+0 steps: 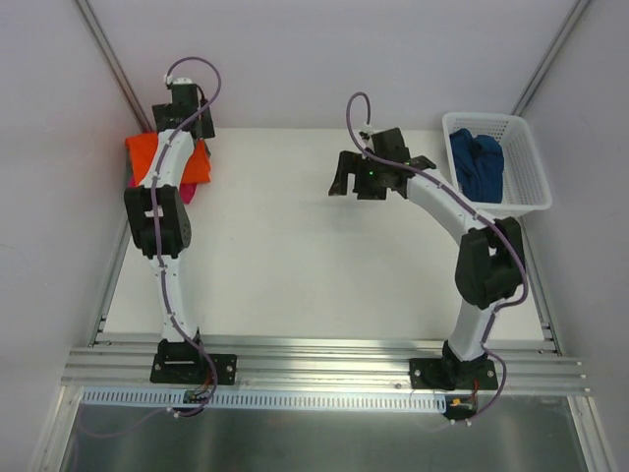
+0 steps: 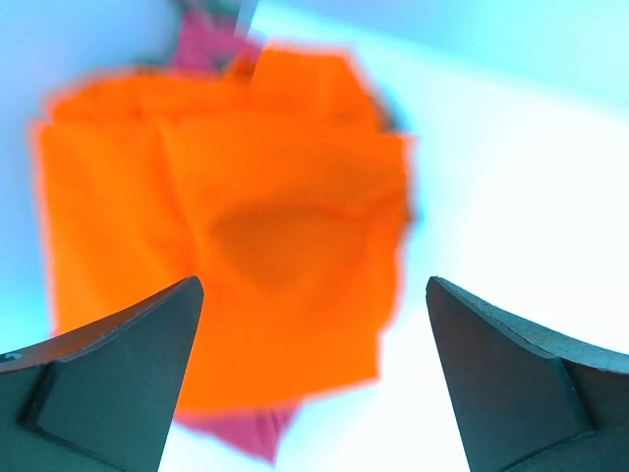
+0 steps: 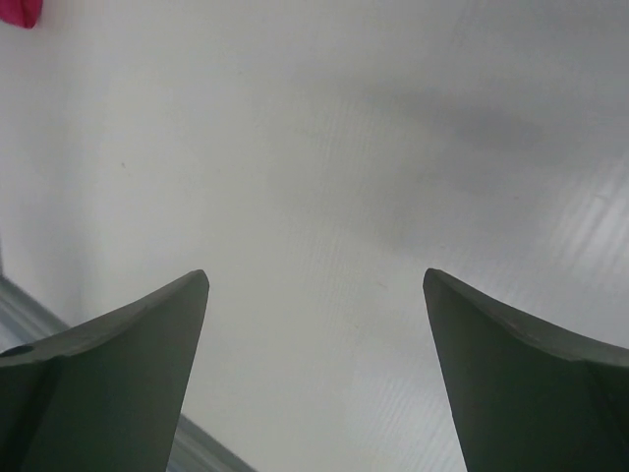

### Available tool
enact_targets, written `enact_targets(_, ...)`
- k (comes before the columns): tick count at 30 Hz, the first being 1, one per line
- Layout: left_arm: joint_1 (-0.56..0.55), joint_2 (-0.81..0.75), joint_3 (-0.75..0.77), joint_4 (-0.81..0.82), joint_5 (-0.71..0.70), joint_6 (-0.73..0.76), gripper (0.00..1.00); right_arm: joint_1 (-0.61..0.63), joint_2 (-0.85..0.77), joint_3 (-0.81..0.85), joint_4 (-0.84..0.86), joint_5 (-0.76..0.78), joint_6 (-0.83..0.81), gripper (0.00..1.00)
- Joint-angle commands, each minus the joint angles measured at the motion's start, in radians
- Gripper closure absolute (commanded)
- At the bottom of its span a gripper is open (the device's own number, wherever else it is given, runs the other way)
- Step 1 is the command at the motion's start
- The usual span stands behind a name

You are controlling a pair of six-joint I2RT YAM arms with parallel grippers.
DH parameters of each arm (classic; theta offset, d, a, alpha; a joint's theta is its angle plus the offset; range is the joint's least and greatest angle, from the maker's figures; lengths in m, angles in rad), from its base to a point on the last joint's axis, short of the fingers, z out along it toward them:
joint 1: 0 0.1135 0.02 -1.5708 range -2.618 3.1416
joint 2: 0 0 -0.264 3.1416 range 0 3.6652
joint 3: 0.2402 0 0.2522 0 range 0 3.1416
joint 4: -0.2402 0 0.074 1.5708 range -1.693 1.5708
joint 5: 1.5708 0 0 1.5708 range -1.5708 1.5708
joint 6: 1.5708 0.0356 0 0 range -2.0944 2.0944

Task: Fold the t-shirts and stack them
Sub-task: Neatly place the folded tshirt to the corner

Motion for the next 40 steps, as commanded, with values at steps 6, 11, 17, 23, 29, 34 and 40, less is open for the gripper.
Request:
enact_targets(6,-0.266,-0.670,-0.281,0.048,-0.051,0.045,0.01,-0.089,-0.379,-0.083,-0.005,0.344,-0.160,0.04)
enact_targets(11,-0.273,-0.901,-0.609,0.010,-0.062,-0.075,0.01,-0.239,-0.561,-0.219,-0.023,0.380,-0.253,0.04)
enact_targets(17,-0.248,-1.125,-0.877,-0.045,-0.019,-0.012,0.01,-0.398,-0.779,-0.445,-0.046,0.302,-0.523,0.04)
enact_targets(23,-0.076,-1.269,-0.992,-0.202,0.297,-0.116,0.01,-0.467,-0.810,-0.459,-0.276,0.193,-0.456,0.04)
enact_targets(29,-0.069,-1.371,-1.121,-0.209,0.302,-0.113,0.01,-0.466,-0.862,-0.418,-0.384,0.415,-0.322,0.04)
enact_targets(34,-0.034,-1.414,-1.164,-0.209,0.313,-0.112,0.01,-0.466,-0.844,-0.374,-0.471,0.457,-0.347,0.04)
enact_targets(40,-0.023,-1.424,-1.167,-0.209,0.302,-0.098,0.01,-0.466,-0.882,-0.417,-0.415,0.433,-0.368,0.04)
